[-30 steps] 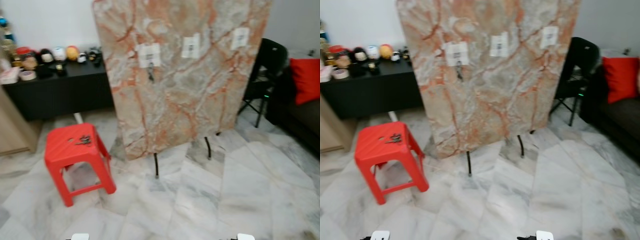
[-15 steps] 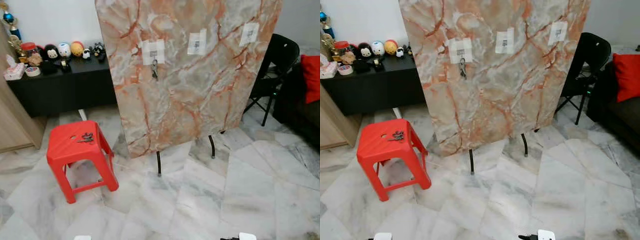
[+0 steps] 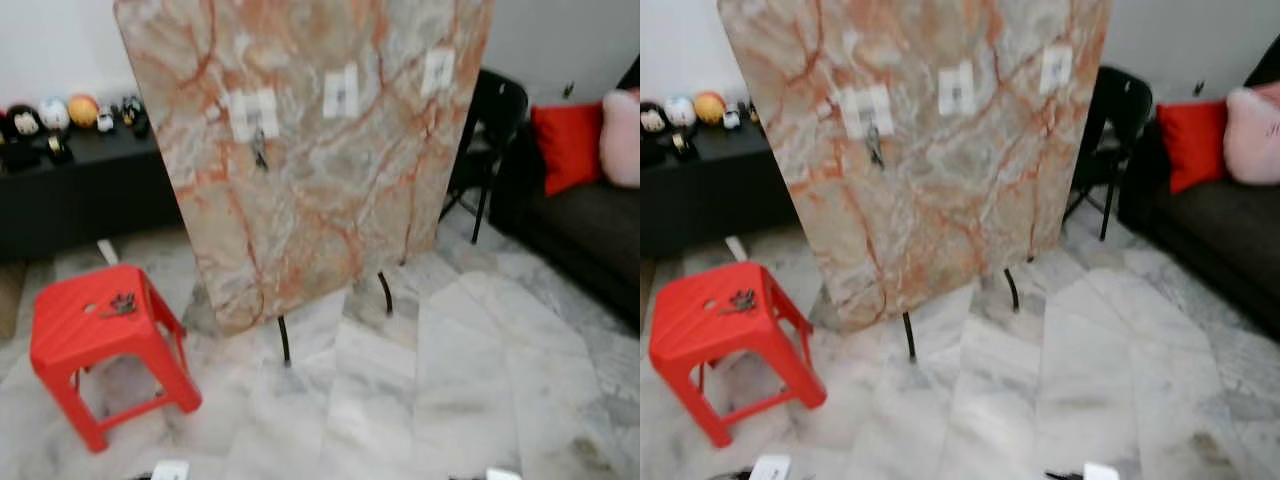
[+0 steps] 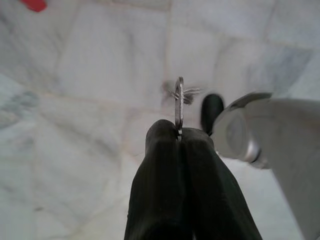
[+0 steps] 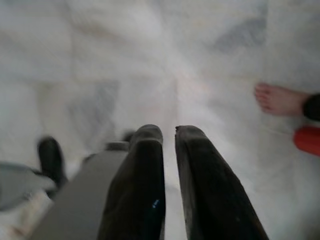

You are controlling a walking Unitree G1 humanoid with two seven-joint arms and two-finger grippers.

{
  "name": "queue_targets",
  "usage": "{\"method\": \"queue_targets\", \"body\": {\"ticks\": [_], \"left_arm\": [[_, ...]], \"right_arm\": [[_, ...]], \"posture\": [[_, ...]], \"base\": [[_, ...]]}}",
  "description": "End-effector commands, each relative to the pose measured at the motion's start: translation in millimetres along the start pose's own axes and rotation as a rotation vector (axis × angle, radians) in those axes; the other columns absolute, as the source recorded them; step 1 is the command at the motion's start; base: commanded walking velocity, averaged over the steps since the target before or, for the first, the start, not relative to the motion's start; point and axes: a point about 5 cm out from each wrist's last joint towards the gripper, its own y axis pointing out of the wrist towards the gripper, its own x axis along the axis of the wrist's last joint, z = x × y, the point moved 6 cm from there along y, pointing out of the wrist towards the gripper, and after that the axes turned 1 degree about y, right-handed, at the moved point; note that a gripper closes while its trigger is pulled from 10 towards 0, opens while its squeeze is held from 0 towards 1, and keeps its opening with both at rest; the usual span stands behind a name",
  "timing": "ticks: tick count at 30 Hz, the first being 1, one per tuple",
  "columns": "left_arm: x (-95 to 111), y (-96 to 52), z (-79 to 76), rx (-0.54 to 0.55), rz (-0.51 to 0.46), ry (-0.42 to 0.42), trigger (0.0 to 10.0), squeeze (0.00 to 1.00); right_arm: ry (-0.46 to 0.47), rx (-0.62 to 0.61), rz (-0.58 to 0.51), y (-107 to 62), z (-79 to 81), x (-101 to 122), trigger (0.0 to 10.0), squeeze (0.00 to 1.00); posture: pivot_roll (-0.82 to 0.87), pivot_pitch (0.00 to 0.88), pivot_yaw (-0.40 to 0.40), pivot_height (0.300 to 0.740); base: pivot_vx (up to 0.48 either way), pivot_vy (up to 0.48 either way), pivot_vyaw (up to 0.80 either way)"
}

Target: Hang keys on a hook

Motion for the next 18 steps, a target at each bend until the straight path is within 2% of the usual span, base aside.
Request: {"method": "queue_targets", "body": {"ticks": [1, 10, 15, 18], "left_arm": [[11.8, 1.3, -6.6, -0.013, -0.033, 0.001, 10.0, 0.0], [12.4, 1.3, -7.5, -0.021, -0.035, 0.01, 10.0, 0.0], [11.8, 1.2, -7.3, -0.022, -0.034, 0.013, 10.0, 0.0], [11.4, 1.1, -7.5, -0.021, -0.035, 0.008, 10.0, 0.0]], "right_arm": [[0.006, -0.027, -0.001, -1.3, -11.6, -0.9, 10.0, 0.0], [0.011, -0.025, -0.001, -1.4, -12.2, -1.0, 10.0, 0.0], [0.011, -0.021, -0.006, -1.5, -12.0, -0.7, 10.0, 0.0], [0.007, -0.028, -0.009, -1.7, -13.7, -0.5, 10.0, 0.0]], "posture": [[0.06, 0.0, -0.015, 0.726], [0.05, 0.0, -0.014, 0.726], [0.04, 0.0, -0.013, 0.726], [0.05, 0.0, -0.019, 0.726]], "base": [[0.304, 0.0, 0.0], [0.327, 0.0, 0.0], [0.332, 0.0, -0.56], [0.33, 0.0, 0.0]]}}
